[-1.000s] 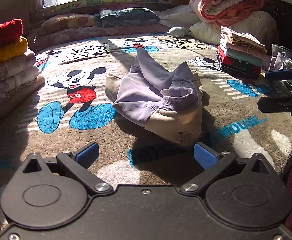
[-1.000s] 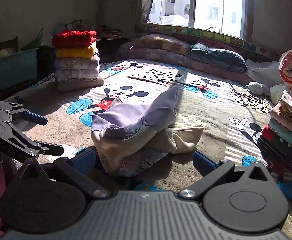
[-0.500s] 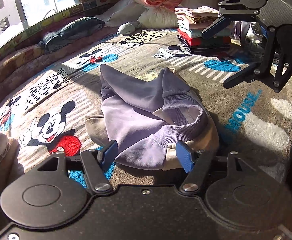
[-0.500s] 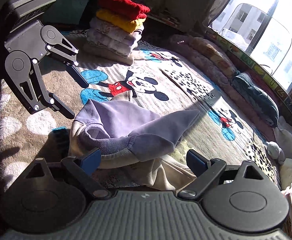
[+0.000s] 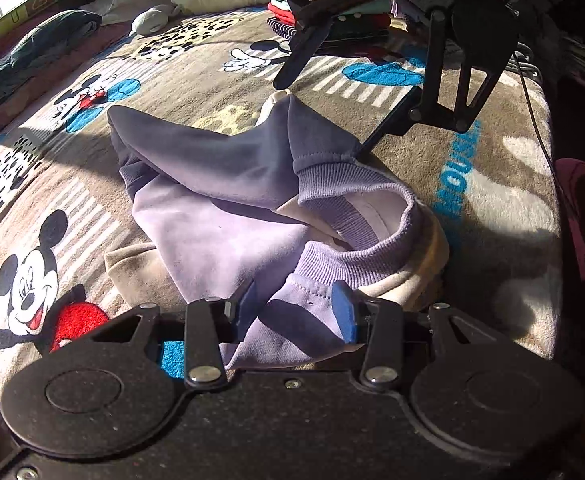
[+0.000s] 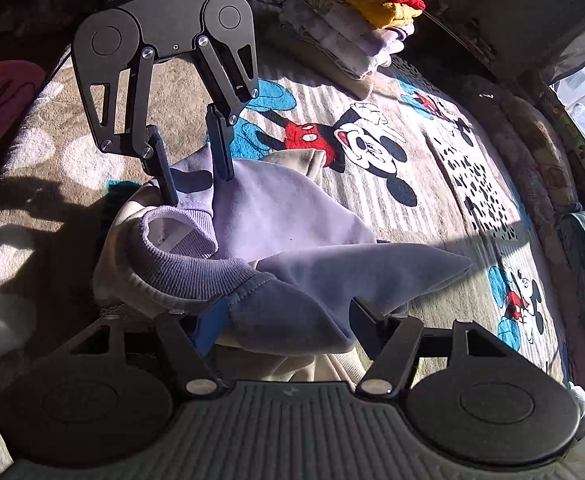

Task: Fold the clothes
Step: 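Grasp the lavender sleeve cuff with the left tool while the right tool grasps the hem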

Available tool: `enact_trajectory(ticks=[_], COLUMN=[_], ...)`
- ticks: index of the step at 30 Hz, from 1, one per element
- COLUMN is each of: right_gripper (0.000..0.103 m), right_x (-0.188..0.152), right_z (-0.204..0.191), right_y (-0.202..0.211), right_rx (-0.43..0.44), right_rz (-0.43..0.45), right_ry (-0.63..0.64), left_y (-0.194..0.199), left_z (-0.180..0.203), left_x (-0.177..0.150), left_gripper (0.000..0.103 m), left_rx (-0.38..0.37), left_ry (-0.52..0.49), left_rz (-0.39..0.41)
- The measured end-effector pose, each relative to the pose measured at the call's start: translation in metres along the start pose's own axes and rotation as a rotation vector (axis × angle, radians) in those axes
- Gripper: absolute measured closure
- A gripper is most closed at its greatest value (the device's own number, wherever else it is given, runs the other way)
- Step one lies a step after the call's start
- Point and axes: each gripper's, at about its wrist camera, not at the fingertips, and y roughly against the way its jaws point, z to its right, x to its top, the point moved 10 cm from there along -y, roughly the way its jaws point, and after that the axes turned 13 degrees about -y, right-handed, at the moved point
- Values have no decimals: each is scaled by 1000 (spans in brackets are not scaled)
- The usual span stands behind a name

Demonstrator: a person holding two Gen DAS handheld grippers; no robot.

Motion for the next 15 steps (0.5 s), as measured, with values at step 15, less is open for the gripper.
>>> enact_trajectory(ticks=[15], right_gripper=[55], right_x=[-30], right_z=[-4], right_y=[-28], right_rx=[215], right_rz=[-130], right_ry=[-80], left_y=[-25], left_z=[6], left_x=[-13], left_gripper=[84], left_rx=[-176], left_ry=[-26], left_rz=[-53])
